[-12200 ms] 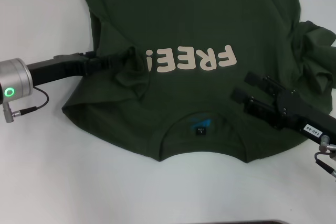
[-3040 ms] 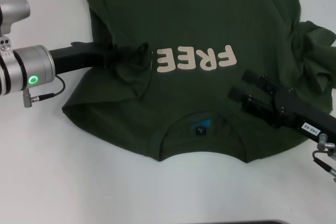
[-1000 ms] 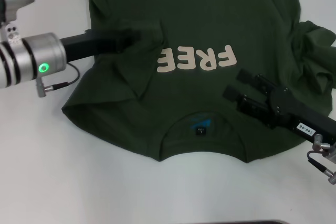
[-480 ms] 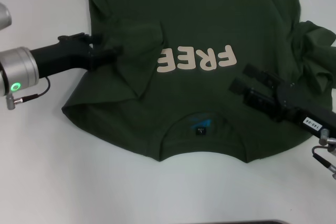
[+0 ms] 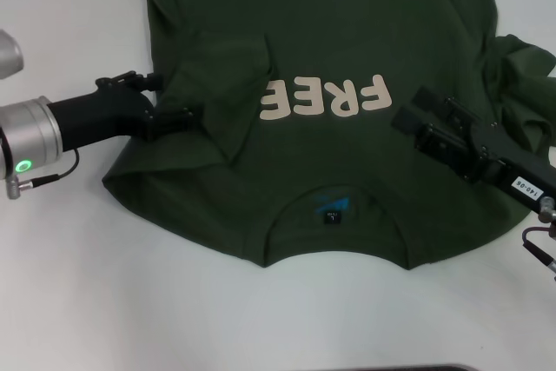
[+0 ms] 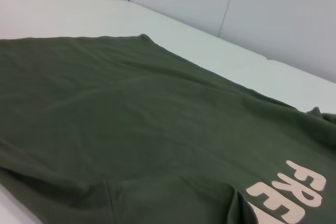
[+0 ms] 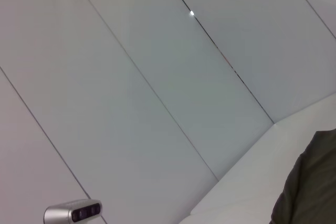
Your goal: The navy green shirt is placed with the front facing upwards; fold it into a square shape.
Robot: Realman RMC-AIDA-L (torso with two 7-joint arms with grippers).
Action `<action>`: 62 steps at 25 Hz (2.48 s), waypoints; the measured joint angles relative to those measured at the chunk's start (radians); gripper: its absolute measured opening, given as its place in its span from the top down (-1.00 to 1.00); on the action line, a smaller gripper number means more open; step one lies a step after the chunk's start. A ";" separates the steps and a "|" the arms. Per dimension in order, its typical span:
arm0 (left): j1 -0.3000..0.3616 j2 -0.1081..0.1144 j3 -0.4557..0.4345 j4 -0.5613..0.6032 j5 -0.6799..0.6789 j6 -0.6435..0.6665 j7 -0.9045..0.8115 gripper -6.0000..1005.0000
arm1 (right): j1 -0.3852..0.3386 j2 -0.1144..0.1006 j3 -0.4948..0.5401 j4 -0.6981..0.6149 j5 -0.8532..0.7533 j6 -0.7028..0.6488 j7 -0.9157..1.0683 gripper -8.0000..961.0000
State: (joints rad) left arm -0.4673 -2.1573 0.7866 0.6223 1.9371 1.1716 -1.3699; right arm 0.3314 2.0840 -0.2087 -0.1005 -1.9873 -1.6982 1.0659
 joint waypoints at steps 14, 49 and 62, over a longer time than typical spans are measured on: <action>-0.004 -0.004 0.048 -0.026 0.005 -0.016 0.004 -0.73 | -0.002 0.002 0.000 -0.001 0.001 -0.001 0.008 -0.90; -0.065 -0.007 0.059 -0.064 -0.011 0.117 -0.003 -0.71 | -0.002 0.004 0.000 -0.001 0.010 0.000 -0.001 -0.90; -0.047 -0.008 0.058 -0.075 -0.002 0.006 0.005 -0.70 | -0.004 0.004 0.000 -0.001 0.010 -0.001 -0.003 -0.90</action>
State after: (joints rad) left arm -0.5147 -2.1653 0.8448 0.5471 1.9353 1.1771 -1.3653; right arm 0.3272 2.0878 -0.2086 -0.1012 -1.9773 -1.6991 1.0633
